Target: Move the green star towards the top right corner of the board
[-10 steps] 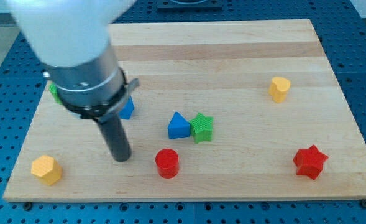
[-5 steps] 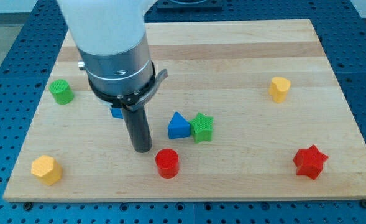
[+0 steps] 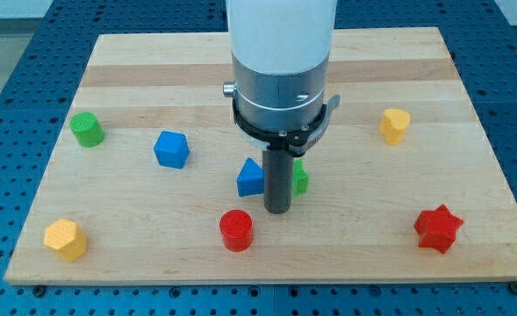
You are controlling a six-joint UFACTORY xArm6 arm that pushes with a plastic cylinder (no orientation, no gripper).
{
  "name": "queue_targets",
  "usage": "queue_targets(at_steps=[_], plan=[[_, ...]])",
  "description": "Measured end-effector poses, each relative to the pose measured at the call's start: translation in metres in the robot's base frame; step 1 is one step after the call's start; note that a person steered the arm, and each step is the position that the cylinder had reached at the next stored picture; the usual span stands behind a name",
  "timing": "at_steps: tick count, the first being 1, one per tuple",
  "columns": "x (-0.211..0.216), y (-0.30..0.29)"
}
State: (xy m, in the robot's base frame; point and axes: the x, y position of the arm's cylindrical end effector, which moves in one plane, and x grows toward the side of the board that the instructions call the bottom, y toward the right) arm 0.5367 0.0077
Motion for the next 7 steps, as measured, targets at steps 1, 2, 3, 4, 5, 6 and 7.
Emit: queue_targets(at_steps=[1, 2, 3, 4, 5, 6, 7], plan=[[-0.018, 0.014], [-0.05, 0.034], [-0.082, 0.046], [-0.127, 0.051], [-0.169, 0.047], [-0.198, 0.027], [-0.2, 0.016]])
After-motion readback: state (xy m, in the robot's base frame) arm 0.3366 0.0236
